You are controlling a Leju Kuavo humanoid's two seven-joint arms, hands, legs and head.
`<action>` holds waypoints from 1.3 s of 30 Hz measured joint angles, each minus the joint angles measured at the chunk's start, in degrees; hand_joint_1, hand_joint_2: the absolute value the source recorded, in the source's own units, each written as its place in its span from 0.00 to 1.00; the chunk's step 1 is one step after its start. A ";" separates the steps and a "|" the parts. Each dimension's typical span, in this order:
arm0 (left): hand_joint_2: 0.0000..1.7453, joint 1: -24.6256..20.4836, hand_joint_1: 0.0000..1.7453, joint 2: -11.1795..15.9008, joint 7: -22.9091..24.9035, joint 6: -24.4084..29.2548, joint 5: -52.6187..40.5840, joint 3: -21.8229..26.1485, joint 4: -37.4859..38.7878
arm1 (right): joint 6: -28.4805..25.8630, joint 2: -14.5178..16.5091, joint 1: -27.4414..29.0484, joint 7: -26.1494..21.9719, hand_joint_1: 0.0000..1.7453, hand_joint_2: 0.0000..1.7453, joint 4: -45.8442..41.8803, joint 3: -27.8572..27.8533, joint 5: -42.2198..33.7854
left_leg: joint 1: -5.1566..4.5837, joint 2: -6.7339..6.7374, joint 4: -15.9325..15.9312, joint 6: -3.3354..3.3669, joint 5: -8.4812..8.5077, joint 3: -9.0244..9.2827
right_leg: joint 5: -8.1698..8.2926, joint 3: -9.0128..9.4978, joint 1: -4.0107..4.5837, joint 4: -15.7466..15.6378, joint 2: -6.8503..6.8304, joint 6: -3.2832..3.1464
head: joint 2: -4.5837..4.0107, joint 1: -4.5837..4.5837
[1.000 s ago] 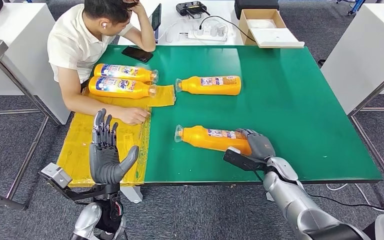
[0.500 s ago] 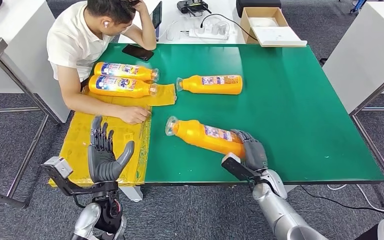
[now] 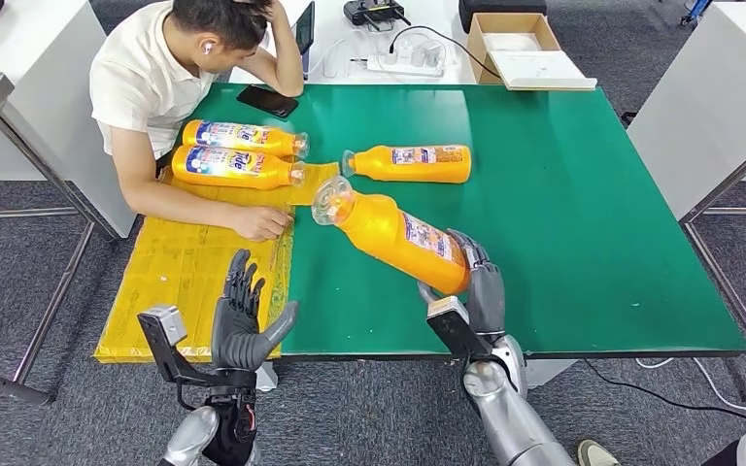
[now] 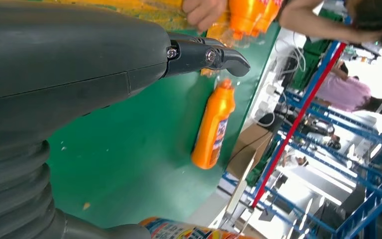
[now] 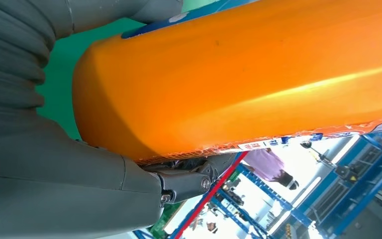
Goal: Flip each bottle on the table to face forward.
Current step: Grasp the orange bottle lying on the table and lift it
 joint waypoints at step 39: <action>1.00 0.31 0.00 -1.32 1.95 -7.86 7.21 -3.25 -2.27 | 6.67 8.52 1.38 -2.73 1.00 1.00 7.22 21.21 -3.52 | 0.03 0.02 -0.01 -0.01 0.00 -0.02 | -0.01 -0.05 0.02 0.00 0.01 -0.01 | 0.01 0.01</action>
